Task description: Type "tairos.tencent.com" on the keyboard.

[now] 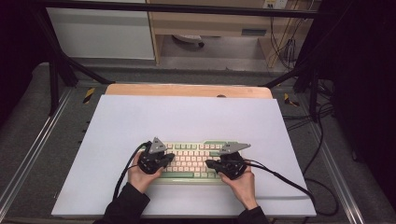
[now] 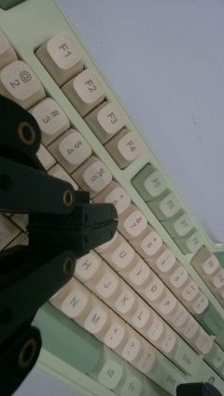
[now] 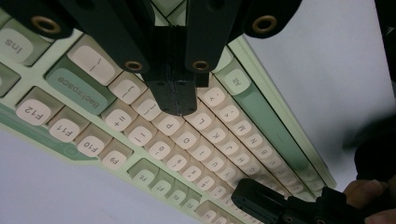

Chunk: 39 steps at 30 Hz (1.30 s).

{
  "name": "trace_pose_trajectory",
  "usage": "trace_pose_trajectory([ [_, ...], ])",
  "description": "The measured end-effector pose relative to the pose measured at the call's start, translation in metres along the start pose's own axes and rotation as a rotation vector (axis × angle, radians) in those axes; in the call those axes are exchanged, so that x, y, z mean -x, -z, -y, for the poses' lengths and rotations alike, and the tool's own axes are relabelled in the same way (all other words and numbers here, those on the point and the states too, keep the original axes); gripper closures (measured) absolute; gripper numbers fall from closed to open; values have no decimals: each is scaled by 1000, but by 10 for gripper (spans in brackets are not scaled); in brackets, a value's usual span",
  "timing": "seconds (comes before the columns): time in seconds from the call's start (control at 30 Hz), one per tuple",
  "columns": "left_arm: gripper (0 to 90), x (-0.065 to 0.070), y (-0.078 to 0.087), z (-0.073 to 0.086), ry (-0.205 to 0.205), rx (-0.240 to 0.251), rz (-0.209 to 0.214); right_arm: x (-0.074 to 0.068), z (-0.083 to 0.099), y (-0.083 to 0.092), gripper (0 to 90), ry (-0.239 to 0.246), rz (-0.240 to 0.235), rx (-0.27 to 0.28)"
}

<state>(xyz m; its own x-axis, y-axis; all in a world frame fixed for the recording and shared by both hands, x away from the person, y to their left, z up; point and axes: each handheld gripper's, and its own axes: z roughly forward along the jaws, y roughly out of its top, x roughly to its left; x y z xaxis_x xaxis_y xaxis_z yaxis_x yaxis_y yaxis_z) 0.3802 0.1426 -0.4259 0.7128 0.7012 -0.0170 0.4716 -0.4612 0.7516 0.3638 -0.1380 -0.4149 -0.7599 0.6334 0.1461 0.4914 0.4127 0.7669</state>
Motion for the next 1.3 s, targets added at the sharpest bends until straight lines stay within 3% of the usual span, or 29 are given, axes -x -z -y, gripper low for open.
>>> trace_pose_trajectory([
  [0.6, 898, 0, -2, 2, -8, 3, 1, 0, 0, 0, 900, 1, -2, 1],
  [0.93, 898, 5, 7, 3, -38, 12, 12, 0, 0, 2, 900, 5, -4, 4],
  [1.3, 898, 0, 21, 6, -24, 32, 10, -1, 1, 0, 900, 2, -6, -4],
])
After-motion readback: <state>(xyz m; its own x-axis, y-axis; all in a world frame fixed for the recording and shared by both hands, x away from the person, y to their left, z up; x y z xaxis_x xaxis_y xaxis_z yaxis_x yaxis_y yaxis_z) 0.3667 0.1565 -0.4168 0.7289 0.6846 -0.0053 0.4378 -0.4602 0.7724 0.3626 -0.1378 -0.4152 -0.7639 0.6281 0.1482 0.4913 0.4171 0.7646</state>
